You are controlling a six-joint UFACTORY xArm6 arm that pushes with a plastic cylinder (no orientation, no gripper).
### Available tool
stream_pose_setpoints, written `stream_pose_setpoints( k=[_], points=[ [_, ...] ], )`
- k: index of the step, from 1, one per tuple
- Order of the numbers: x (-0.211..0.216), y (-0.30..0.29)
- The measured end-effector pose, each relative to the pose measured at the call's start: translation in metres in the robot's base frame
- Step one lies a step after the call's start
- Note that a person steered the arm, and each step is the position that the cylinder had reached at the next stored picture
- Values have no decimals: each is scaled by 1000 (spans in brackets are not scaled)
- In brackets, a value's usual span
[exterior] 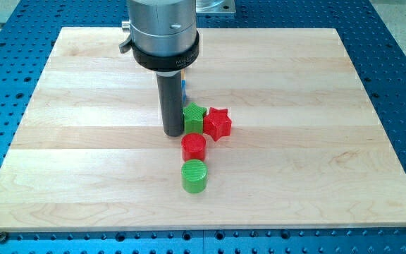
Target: Move green circle into the red circle
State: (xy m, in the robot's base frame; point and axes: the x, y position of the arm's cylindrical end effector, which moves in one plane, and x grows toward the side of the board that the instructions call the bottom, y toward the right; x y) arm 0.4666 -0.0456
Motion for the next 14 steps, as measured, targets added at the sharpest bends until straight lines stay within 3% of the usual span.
stream_pose_setpoints(
  k=[1, 3, 4, 6, 7, 8, 9, 11, 12, 14],
  points=[
    [7, -2],
    [67, -26],
    [67, -27],
    [148, -23],
    [152, -15],
    [147, 82],
    [141, 93],
    [86, 10],
    [84, -18],
    [133, -43]
  ],
)
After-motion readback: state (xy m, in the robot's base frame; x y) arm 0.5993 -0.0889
